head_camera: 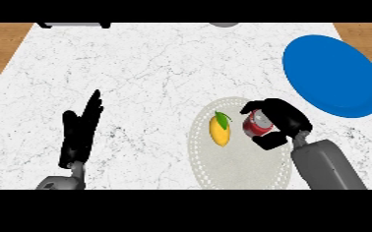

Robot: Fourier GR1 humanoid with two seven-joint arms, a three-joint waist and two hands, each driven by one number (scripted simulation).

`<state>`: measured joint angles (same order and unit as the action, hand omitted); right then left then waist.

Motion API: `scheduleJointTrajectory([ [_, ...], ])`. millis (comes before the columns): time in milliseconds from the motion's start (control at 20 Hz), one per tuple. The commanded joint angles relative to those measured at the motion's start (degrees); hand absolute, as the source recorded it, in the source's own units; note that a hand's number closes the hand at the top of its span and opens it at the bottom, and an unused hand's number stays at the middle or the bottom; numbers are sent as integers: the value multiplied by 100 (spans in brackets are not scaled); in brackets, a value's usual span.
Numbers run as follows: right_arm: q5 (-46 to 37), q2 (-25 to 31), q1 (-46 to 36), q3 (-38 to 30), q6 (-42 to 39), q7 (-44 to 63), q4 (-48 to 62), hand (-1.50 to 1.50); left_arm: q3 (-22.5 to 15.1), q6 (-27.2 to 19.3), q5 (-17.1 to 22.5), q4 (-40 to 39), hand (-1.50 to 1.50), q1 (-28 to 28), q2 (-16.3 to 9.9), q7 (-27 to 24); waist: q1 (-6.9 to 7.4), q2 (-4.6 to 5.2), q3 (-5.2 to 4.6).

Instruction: Pick the can from the placemat and place it in the plate

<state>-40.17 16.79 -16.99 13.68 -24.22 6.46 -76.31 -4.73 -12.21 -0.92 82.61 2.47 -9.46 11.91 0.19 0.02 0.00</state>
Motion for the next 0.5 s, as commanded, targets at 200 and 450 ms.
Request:
scheduleJointTrajectory([
  [200, -517, 83, -128, -271, 497, -897, 452, 150, 247, 247, 12, 157, 0, -96, -43, 90, 7, 0, 1],
  [450, -827, 175, -56, -493, 996, -547, 18, 150, -49, 44, -255, 254, 0, -469, 257, -191, -7, -5, 0],
])
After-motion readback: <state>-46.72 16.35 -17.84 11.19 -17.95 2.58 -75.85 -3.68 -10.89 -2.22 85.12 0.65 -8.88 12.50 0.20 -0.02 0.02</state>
